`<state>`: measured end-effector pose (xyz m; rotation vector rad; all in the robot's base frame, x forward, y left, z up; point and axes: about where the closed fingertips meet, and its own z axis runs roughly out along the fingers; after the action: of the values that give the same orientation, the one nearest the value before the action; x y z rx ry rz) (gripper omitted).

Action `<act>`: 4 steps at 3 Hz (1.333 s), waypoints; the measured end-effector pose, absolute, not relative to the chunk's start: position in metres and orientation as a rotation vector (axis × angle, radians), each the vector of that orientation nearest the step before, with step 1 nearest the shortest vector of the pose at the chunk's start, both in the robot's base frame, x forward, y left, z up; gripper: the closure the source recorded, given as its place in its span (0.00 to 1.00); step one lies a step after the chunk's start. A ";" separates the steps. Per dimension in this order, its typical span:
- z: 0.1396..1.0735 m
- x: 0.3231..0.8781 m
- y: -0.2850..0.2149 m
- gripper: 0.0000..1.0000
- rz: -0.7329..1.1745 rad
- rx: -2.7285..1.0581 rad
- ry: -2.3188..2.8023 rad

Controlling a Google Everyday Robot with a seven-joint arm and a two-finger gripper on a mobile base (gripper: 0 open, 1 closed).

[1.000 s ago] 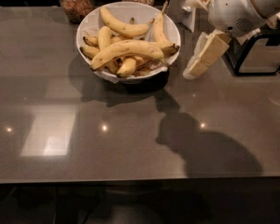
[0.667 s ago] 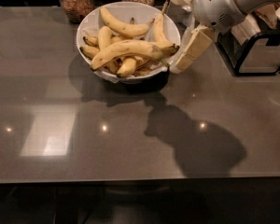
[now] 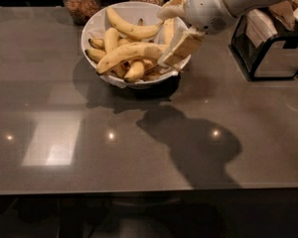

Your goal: Pick banana from white bowl

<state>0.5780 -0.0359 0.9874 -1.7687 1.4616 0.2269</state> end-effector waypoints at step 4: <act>0.943 0.612 0.007 0.30 0.120 -1.861 1.429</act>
Offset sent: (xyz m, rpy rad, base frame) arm 0.0289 0.0347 -0.0363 -0.0508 -0.0320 0.0165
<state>0.6119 0.0068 0.9434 -1.8611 1.4290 0.1203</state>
